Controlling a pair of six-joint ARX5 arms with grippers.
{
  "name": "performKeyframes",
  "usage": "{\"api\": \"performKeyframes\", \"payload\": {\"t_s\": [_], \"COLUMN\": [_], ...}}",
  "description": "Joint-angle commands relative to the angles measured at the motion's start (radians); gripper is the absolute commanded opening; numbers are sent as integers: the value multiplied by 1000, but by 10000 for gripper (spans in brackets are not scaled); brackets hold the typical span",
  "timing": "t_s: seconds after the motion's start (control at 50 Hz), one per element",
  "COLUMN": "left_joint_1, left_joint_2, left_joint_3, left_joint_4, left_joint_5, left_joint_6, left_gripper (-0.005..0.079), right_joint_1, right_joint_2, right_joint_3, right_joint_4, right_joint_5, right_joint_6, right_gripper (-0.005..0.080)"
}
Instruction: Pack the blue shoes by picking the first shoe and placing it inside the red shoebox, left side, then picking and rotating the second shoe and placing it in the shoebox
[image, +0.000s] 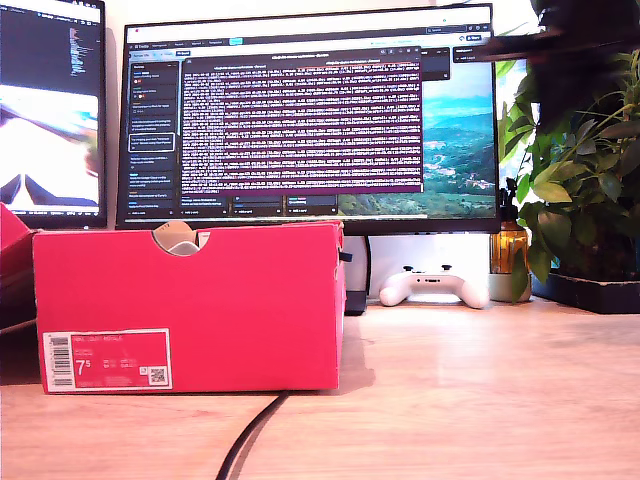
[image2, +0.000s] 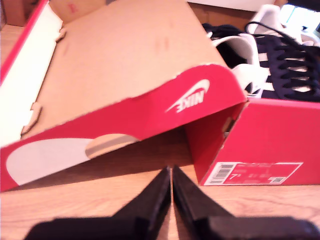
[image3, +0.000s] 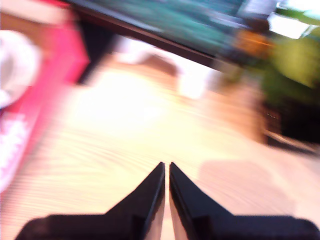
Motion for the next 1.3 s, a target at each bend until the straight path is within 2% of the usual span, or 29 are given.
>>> {"api": "performKeyframes", "payload": {"t_s": [0.0, 0.14, 0.28, 0.46, 0.64, 0.74, 1.02, 1.28], "left_joint_1": [2, 2, 3, 30, 56, 77, 119, 122], "left_joint_2": [-3, -3, -3, -3, -18, -50, -222, -215], "left_joint_3": [-11, -11, -11, -11, -11, -11, -11, -13], "left_joint_4": [3, 20, 31, 35, 35, 24, -114, -122], "left_joint_5": [-6, -20, -29, -39, -44, -46, -85, -89], "left_joint_6": [32, 75, 76, 86, 110, 110, 96, 92], "left_gripper": [-21, -21, -21, -21, -21, -21, -21, -21], "right_joint_1": [-37, -146, -269, -359, -364, -358, -319, -268], "right_joint_2": [-39, -133, -220, -360, -499, -555, -587, -617], "right_joint_3": [-52, -140, -219, -356, -517, -558, -578, -585], "right_joint_4": [21, 68, 105, 187, 283, 327, 292, 274], "right_joint_5": [3, -19, -135, -201, -218, -222, -222, -248], "right_joint_6": [-8, -53, -48, -48, -47, 8, 26, 17], "right_gripper": [-2, -2, -2, -2, -2, -2, -2, -2]}}
